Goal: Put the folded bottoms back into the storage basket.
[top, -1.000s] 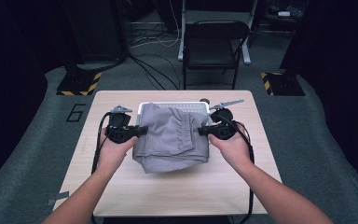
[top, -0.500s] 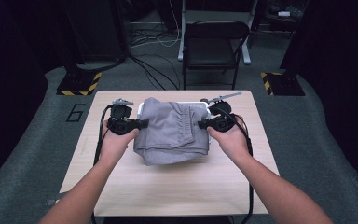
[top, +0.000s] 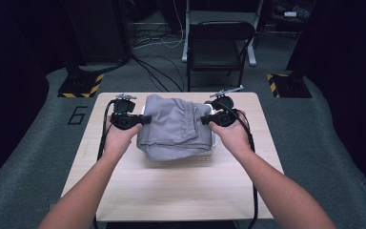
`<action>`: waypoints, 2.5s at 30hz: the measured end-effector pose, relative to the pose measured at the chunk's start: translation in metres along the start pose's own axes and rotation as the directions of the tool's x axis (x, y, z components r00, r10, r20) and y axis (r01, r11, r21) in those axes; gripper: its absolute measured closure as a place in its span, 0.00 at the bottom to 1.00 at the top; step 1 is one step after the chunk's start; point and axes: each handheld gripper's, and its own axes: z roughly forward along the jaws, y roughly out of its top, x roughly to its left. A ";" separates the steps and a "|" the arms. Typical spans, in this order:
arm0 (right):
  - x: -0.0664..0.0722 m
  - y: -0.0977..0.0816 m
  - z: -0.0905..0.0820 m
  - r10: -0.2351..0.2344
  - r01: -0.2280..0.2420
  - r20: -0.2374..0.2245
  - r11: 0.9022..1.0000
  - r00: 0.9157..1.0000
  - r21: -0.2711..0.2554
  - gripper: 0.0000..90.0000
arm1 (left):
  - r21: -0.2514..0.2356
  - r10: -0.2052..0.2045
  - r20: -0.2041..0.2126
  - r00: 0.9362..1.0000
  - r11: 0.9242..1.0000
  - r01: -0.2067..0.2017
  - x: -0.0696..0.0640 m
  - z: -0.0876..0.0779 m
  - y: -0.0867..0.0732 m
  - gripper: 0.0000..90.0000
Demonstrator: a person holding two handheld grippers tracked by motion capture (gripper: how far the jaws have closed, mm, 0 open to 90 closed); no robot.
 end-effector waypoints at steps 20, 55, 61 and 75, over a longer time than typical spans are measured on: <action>-0.013 0.023 0.020 0.018 -0.019 0.031 1.000 0.999 0.011 0.94 | 0.003 -0.019 -0.013 1.000 1.000 0.019 0.017 0.028 0.013 0.88; -0.030 0.028 0.060 0.051 -0.055 0.094 0.998 0.994 0.043 0.94 | 0.040 0.002 -0.043 0.999 0.999 0.000 0.032 0.069 0.016 0.88; -0.033 0.024 0.068 0.049 -0.055 0.108 0.997 0.993 0.051 0.94 | 0.056 0.014 -0.038 0.999 0.998 -0.011 0.032 0.076 0.012 0.88; -0.036 0.018 0.078 0.056 -0.063 0.113 0.996 0.992 0.058 0.94 | 0.051 -0.021 -0.061 0.998 0.998 0.024 0.034 0.086 0.005 0.88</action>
